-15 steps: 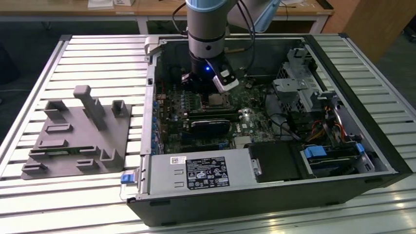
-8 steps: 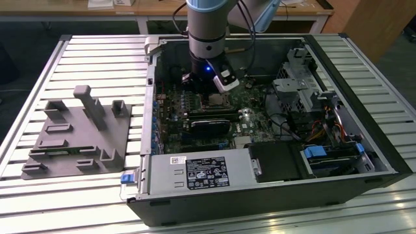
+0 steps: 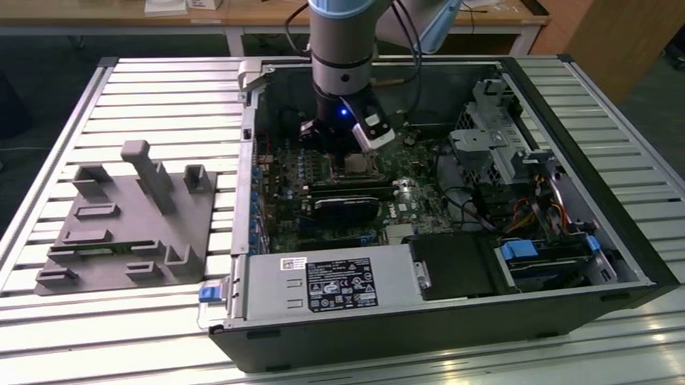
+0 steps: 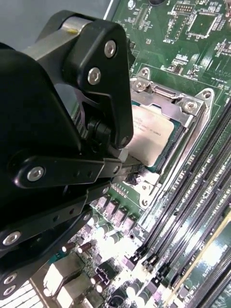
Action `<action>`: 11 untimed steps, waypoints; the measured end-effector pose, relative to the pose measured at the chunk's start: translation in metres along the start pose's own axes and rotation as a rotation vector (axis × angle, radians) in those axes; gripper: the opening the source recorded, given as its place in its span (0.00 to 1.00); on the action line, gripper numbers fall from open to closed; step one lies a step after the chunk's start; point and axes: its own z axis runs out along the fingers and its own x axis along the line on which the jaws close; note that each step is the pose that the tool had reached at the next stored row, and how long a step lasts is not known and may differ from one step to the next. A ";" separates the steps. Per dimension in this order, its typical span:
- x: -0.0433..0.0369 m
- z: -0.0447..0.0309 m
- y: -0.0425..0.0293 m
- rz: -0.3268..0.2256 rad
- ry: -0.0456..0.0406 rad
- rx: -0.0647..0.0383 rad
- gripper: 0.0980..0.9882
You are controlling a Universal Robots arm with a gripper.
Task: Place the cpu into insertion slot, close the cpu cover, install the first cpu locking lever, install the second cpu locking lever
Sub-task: 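Close the cpu cover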
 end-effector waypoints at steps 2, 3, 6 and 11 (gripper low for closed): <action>-0.0001 -0.0035 0.0003 0.000 0.0000 0.000 0.01; -0.0002 -0.0058 0.0004 0.000 0.0001 0.000 0.01; -0.0005 -0.0131 0.0010 0.000 0.0000 0.000 0.01; -0.0029 -0.0143 0.0012 0.000 0.0000 0.000 0.01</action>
